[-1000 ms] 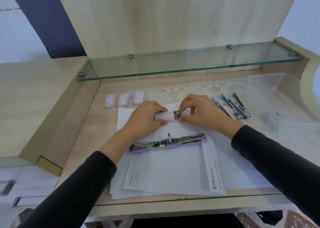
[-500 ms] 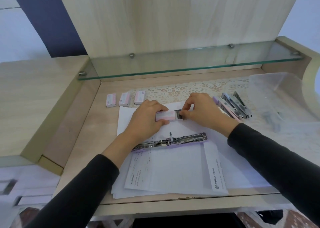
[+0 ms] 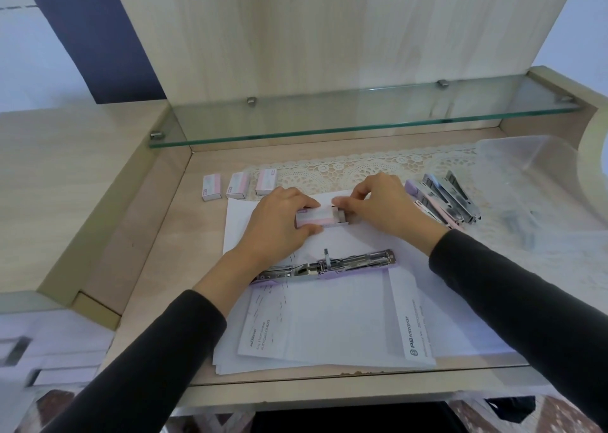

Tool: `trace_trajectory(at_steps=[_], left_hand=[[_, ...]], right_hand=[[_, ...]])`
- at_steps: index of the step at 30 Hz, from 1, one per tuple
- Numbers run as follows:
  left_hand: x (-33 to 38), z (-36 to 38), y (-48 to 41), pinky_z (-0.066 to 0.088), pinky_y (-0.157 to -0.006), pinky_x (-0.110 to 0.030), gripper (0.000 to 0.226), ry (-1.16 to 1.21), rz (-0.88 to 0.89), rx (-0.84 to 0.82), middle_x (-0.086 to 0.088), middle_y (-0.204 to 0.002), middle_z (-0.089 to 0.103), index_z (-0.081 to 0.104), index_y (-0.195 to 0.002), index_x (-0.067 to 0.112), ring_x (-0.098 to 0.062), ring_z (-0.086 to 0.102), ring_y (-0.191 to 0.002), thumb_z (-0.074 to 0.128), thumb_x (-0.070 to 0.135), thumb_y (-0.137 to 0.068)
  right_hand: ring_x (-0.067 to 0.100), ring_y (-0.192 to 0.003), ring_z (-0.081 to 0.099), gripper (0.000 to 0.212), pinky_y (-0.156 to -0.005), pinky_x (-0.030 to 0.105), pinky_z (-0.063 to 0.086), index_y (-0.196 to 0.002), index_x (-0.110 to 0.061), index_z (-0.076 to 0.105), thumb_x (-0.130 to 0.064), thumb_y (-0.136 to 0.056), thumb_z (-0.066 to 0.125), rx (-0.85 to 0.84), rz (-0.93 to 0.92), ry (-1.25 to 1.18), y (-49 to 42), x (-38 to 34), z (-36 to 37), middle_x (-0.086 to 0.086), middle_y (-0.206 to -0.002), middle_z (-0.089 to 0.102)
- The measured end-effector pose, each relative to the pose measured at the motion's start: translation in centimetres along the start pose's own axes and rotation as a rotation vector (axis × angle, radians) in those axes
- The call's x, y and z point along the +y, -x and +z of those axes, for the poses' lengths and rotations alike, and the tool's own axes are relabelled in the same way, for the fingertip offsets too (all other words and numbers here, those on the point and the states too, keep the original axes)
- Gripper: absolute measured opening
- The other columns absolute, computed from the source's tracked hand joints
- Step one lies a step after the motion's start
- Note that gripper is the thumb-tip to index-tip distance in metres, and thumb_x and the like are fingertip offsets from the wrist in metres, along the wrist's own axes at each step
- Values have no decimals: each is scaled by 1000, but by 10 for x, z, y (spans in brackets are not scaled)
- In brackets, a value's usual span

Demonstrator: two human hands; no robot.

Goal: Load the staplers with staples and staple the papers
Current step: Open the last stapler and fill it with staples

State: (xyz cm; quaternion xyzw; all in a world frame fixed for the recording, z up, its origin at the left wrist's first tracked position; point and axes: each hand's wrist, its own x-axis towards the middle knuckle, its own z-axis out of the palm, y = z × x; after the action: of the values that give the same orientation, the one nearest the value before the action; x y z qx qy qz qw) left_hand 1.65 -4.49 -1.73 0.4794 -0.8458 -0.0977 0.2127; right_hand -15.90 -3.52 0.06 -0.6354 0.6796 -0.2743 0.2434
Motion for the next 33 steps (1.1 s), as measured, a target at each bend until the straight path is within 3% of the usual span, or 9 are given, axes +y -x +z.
trace_trajectory(at_steps=[2,6,13,17,22,24,27,30,33], left_hand=[[0,0,0,29,-83,-20,36,2,0,1,0,-108,62,63,-111,16,-17,48,-102,70,29,-79],[0,0,0,32,-86,-23,36,-1,2,-2,-1,-108,62,63,-111,15,-18,48,-103,70,28,-79],[1,0,1,30,-83,-22,36,-4,6,7,-2,-108,62,64,-111,15,-19,48,-102,70,27,-79],[1,0,1,32,-85,-25,36,-10,8,8,-2,-108,63,63,-112,14,-19,49,-102,70,28,-79],[1,0,1,32,-86,-25,37,-16,11,4,-1,-108,62,63,-113,15,-19,49,-102,69,29,-79],[1,-1,1,32,-87,-25,37,-17,6,0,-1,-109,62,62,-114,15,-18,48,-103,68,30,-80],[1,-1,1,32,-89,-26,38,-15,-4,-2,-2,-110,61,62,-115,15,-18,48,-105,68,30,-81],[1,-1,2,33,-91,-27,38,-15,-7,-7,-2,-111,61,62,-115,16,-18,48,-105,68,30,-81],[0,0,2,32,-92,-28,38,-12,-12,-12,-2,-112,61,62,-115,15,-19,48,-107,67,30,-81]], right_hand=[[20,-57,46,28,-38,9,30,-74,0,72,-25,-83,64,0,4,-14,0,0,-3,18,-84,70],[9,-50,41,10,-33,6,30,-74,-5,74,-15,-76,70,-70,38,-2,1,-4,-6,8,-70,62],[20,-58,40,27,-51,27,32,-86,11,67,-9,-68,69,-34,133,33,-9,-3,6,12,-60,50],[17,-51,35,28,-48,25,29,-86,11,66,-11,-68,70,-23,165,23,-9,-4,6,7,-55,45],[15,-50,34,32,-38,17,25,-86,14,66,-13,-69,69,14,163,-28,-4,0,-1,16,-62,49],[14,-50,38,25,-43,18,31,-81,12,67,-11,-71,68,35,155,-89,-2,1,-5,20,-63,57],[18,-51,50,14,-56,28,44,-65,5,65,-7,-72,67,69,137,-187,-1,3,-12,2,-53,57],[10,-40,58,18,-46,24,48,-58,-4,58,-2,-74,66,60,153,-293,1,6,-16,4,-54,59],[13,-41,62,16,-51,28,55,-61,-1,57,3,-75,65,34,162,-392,4,7,-18,5,-53,61]])
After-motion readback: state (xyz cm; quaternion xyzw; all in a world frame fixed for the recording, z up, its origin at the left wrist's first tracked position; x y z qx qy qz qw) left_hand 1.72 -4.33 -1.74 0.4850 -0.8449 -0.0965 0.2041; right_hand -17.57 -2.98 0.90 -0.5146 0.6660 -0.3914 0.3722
